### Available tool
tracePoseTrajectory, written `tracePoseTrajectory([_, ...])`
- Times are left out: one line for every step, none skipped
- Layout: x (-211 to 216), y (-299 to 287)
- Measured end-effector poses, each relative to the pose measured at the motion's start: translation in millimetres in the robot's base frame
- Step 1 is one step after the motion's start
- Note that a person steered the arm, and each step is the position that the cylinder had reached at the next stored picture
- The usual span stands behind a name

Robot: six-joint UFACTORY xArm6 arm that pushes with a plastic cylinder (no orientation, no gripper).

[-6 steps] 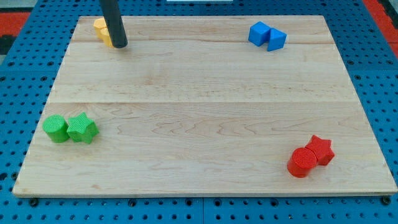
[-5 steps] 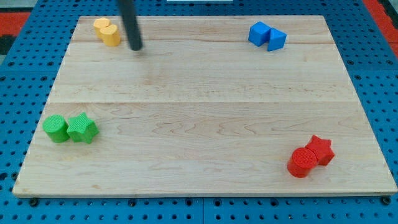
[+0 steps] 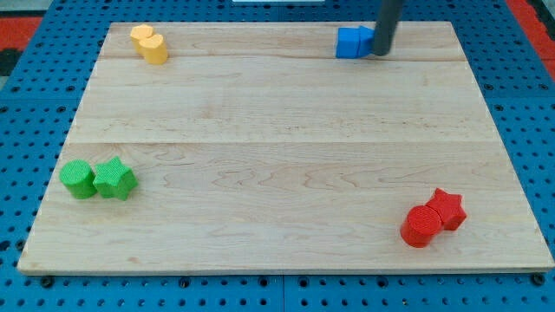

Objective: Separate the blue cube and blue triangle

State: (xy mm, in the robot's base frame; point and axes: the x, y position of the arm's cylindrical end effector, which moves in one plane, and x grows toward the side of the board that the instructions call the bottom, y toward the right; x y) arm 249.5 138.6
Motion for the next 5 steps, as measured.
tracePoseTrajectory([-23, -33])
tracePoseTrajectory([-23, -16])
tracePoseTrajectory([-29, 44])
tracePoseTrajectory([-58, 62])
tracePoseTrajectory([-58, 30])
